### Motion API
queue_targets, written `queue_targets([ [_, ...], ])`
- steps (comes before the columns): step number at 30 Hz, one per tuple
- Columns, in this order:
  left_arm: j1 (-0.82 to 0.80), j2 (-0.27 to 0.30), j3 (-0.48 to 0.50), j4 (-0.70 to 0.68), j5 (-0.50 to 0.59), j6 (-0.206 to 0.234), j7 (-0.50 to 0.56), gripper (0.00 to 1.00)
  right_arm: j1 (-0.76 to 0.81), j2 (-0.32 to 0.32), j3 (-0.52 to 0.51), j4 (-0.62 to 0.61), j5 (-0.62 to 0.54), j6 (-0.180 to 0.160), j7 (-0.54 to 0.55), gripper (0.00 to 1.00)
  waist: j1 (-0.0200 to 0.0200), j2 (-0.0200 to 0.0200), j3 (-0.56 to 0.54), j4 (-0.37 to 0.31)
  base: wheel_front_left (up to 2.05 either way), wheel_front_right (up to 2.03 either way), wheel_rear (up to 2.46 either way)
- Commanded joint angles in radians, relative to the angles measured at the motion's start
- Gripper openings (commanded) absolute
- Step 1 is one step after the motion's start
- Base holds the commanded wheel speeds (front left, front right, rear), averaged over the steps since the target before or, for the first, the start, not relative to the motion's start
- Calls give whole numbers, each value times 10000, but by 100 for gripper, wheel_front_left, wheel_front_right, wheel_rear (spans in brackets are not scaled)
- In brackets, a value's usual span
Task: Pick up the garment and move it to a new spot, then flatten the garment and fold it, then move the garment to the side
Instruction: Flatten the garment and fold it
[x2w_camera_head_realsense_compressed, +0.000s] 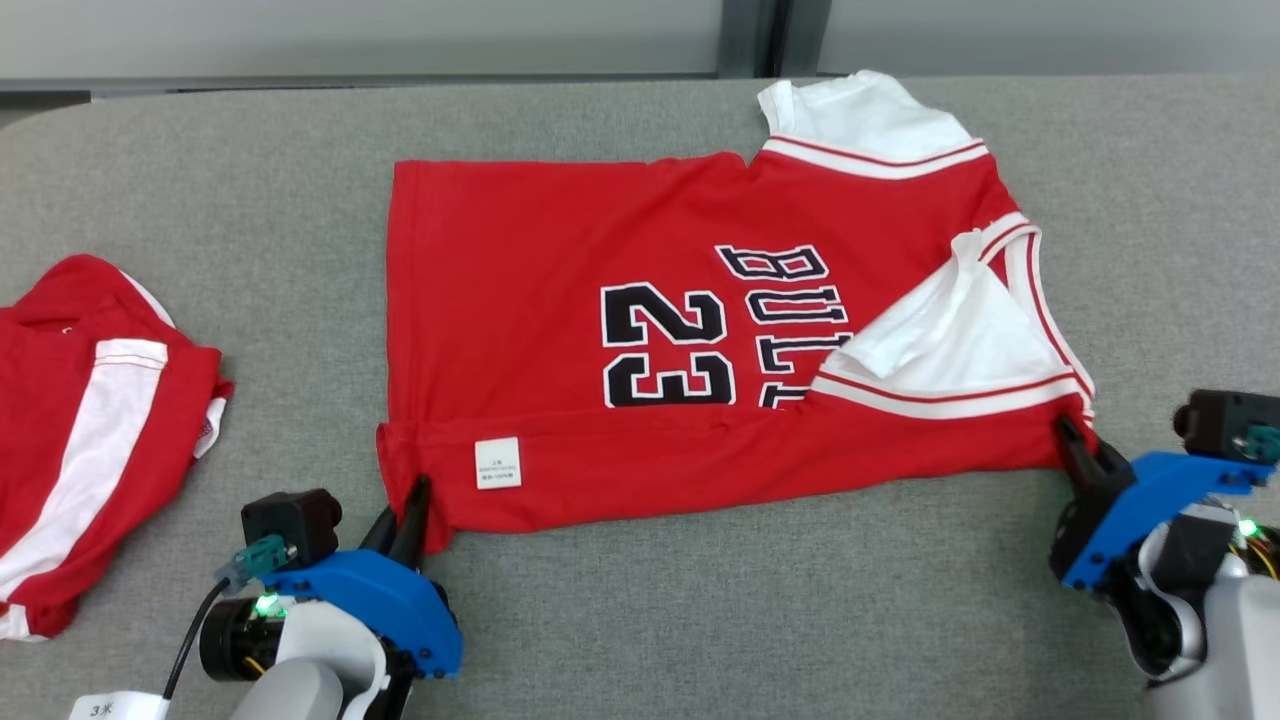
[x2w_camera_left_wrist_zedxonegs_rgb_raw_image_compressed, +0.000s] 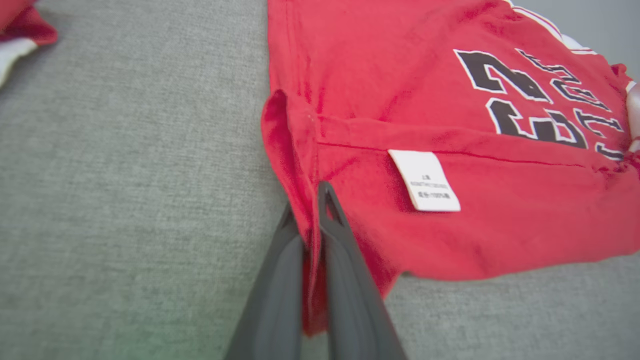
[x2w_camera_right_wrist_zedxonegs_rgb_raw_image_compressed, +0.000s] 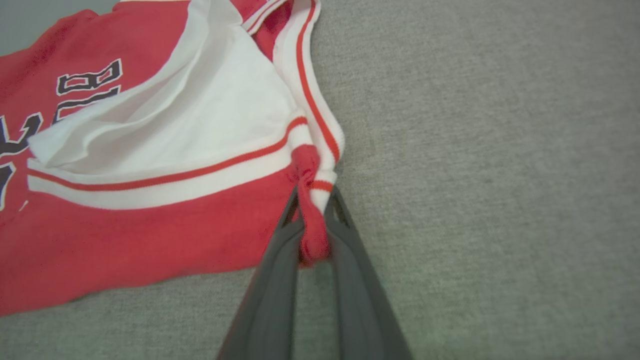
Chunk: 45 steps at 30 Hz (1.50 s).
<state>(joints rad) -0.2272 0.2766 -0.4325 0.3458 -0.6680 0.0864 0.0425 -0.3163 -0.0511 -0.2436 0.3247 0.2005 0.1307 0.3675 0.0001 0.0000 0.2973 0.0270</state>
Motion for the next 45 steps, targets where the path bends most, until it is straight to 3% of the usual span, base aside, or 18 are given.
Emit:
queue_targets([
  [1, 221, 18, -37, -4, -54, -38, 65, 0, 255, -58, -135, -169, 15, 2, -70, 0, -1, 0, -124, -55, 0, 0, 0],
  [9, 1286, 665, 165, -1518, -345, 275, 587, 0, 2231, -15, -632, -2467, 574, -1, 358, 0, -1, 0, -861, -230, 0, 0, 0],
  [15, 2612, 1051, 107, -2925, -536, 921, 1363, 0, 3416, -15, -537, -3143, 1258, -1, 621, 0, -1, 0, -1048, -390, 0, 0, 0],
  [16, 2792, 1078, 102, -3101, -565, 1026, 1430, 0, 3512, -15, -516, -3144, 1254, -1, 602, 24, -1, 0, -1050, -400, 0, 0, 0],
  [17, 2938, 1077, 94, -3228, -607, 1113, 1478, 0, 3571, -15, -517, -3115, 1242, -1, 590, 71, -1, 0, -1044, -400, 0, 0, 0],
  [18, 3054, 1050, 83, -3331, -622, 1178, 1490, 0, 3597, -14, -528, -3081, 1255, -1, 579, 100, -1, 0, -1037, -391, 0, 0, 0],
  [20, 3174, 1054, -24, -3374, -533, 1280, 1587, 93, 3614, -9, -510, -3017, 1202, 2, 644, 100, -1, 0, -1036, -359, 0, 0, 0],
  [21, 3220, 1014, -82, -3376, -553, 1324, 1642, 100, 3571, -9, -517, -3041, 1137, 2, 699, 100, -1, 0, -1040, -344, 0, 0, 0],
  [25, 3059, 914, -139, -3495, -623, 1331, 1755, 100, 3109, -12, -579, -3473, 775, 2, 905, 100, -1, 0, -1059, -299, 0, 0, 0],
  [32, 1266, 1434, 64, -3497, -427, 928, 2348, 100, 1180, -288, 173, -4267, 168, 2, 2119, 100, -1, 0, -819, -457, 0, 0, 0],
  [39, -1881, 2330, 375, -2371, -824, -130, 4152, 100, -2265, -1131, 2085, -2839, 749, 2, 3377, 100, -1, 0, 283, -1074, 0, 0, 0],
  [45, -4113, 3046, 582, -1275, -1298, -894, 5688, 100, -4753, -1215, 3406, -1273, 1194, 2, 3050, 100, -1, 0, 1339, -1606, 0, 0, 0],
])
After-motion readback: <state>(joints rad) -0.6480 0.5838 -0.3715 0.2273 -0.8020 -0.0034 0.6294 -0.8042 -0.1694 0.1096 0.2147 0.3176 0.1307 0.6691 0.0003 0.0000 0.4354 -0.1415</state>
